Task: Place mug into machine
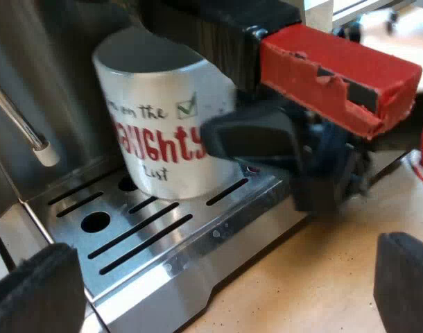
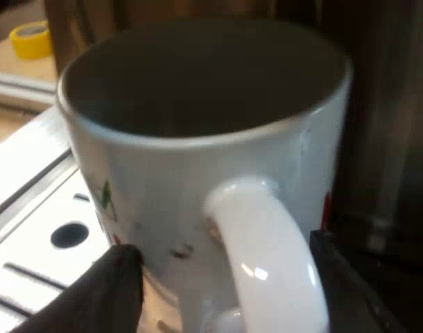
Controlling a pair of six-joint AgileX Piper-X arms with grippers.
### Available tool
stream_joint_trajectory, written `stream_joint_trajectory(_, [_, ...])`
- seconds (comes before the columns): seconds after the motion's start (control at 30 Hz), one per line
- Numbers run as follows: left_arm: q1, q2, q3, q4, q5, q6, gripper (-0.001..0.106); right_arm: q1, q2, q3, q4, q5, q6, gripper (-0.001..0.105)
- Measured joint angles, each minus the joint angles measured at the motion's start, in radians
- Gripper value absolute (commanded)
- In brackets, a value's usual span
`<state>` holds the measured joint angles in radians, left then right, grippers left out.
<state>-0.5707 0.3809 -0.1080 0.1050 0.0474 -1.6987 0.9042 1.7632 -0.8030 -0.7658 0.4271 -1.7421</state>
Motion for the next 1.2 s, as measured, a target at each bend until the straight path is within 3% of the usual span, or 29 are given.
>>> stream_joint_trajectory(0.17, [0.000,0.000,0.000,0.000,0.000,0.000,0.085,-0.021,0.040,-0.066,0.000,-0.027,0.000,0.054])
stream_joint_trajectory(0.53, [0.000,0.000,0.000,0.000,0.000,0.000,0.085,-0.008,0.030,-0.068,0.036,-0.011,0.000,0.054])
stream_joint_trajectory(0.83, [0.000,-0.021,-0.058,0.065,0.000,0.005,0.085,0.042,-0.189,-0.071,0.378,0.087,-0.013,0.054])
stream_joint_trajectory(1.03, [0.000,-0.125,-0.098,0.177,0.000,0.005,0.085,0.070,-0.303,-0.071,0.622,0.091,-0.013,0.054])
stream_joint_trajectory(1.2, [0.000,-0.235,-0.120,0.193,0.000,0.005,0.085,0.120,-0.406,-0.071,0.825,0.092,-0.010,0.054])
